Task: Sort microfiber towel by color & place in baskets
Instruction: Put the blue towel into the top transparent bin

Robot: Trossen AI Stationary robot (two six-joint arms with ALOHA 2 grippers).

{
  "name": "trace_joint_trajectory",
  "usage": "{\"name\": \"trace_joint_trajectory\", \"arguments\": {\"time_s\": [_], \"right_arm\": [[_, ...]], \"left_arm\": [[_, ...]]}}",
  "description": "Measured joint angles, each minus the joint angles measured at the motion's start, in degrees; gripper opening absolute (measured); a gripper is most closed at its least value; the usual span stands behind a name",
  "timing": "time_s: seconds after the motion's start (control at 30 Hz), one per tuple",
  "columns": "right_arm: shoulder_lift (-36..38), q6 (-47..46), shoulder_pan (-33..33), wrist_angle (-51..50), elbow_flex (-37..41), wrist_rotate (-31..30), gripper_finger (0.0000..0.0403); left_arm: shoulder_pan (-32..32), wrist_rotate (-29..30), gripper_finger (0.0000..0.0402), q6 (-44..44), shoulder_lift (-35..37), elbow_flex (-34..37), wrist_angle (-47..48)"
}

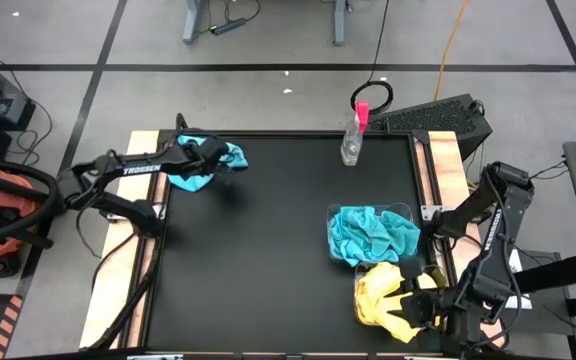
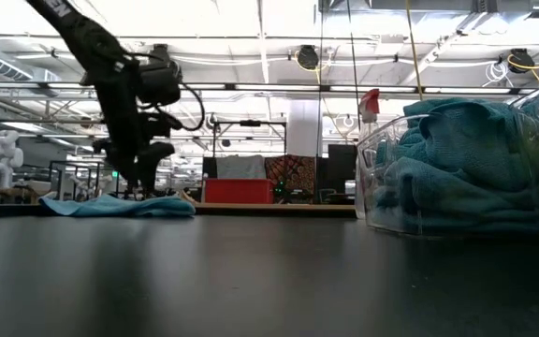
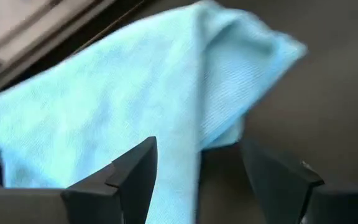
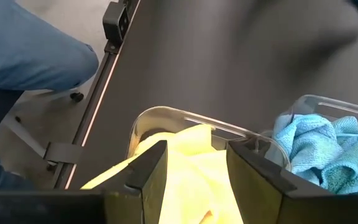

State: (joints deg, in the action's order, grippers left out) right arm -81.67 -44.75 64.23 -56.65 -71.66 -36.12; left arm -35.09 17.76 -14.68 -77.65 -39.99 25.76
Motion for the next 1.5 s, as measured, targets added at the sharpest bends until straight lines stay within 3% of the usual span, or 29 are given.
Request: {"name": "trace_joint_trajectory", "arguments": {"time_s": [0.23, 0.6, 0.93, 1.17, 1.5], "right_arm": [[-0.02, 0.83, -0.04, 0.38, 0.00, -1.16, 0.0157], [-0.02, 1.81, -0.04, 0.44, -0.02, -2.28, 0.0157], [-0.02, 1.92, 0.02, 1.14, -0.02, -2.99, 0.0157], [-0.02, 1.90, 0.02, 1.36, -0.02, -3.28, 0.0157], [-0.02, 2.36, 0.02, 2.03, -0.02, -4.23, 0.0157]], "left_arm": [[-6.40, -0.48, 0.0260, -1.47, 0.00, 4.19, -3.81], [-12.27, -3.69, 0.0378, -1.55, -0.01, 4.81, -7.89], [-13.15, -4.36, 0.0381, -3.68, -6.93, 4.76, -11.19], [-12.36, -7.03, 0.0332, -4.73, -10.55, 4.52, -16.70], [-12.17, -12.70, 0.0163, -5.40, -11.17, 4.51, -16.29]]}}
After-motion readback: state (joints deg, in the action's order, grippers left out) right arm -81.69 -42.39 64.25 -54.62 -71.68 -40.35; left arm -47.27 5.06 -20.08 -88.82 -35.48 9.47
